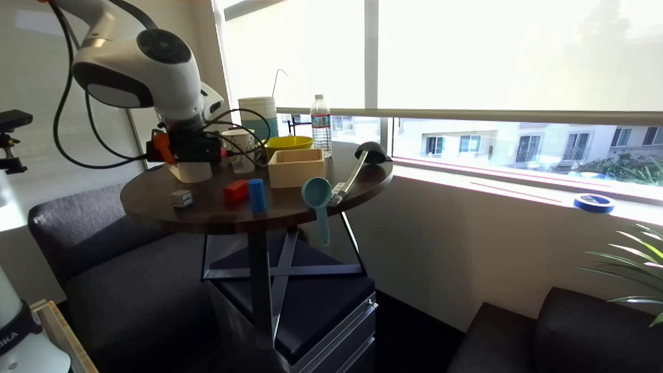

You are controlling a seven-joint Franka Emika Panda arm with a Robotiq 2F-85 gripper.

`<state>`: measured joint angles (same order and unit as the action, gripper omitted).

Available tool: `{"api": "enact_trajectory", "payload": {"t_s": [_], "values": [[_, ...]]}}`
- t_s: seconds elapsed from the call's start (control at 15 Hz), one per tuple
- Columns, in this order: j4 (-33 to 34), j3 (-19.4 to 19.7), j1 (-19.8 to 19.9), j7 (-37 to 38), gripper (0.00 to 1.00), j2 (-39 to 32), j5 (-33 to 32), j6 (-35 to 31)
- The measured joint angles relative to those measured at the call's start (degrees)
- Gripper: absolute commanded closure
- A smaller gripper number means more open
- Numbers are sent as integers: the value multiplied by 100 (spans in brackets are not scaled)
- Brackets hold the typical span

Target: Flip the mug over on the table

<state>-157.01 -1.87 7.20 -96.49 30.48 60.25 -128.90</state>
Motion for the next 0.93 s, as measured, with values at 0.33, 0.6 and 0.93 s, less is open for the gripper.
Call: {"api": "enact_trajectory", "payload": {"t_s": [0.33, 0.6, 0.93], "values": [[9, -554, 91, 2119, 0, 1035, -1693, 196], [140, -257, -305, 3343, 0, 1746, -2976, 632], [406, 184, -1078, 4054, 0, 2146, -3627, 1000]]}}
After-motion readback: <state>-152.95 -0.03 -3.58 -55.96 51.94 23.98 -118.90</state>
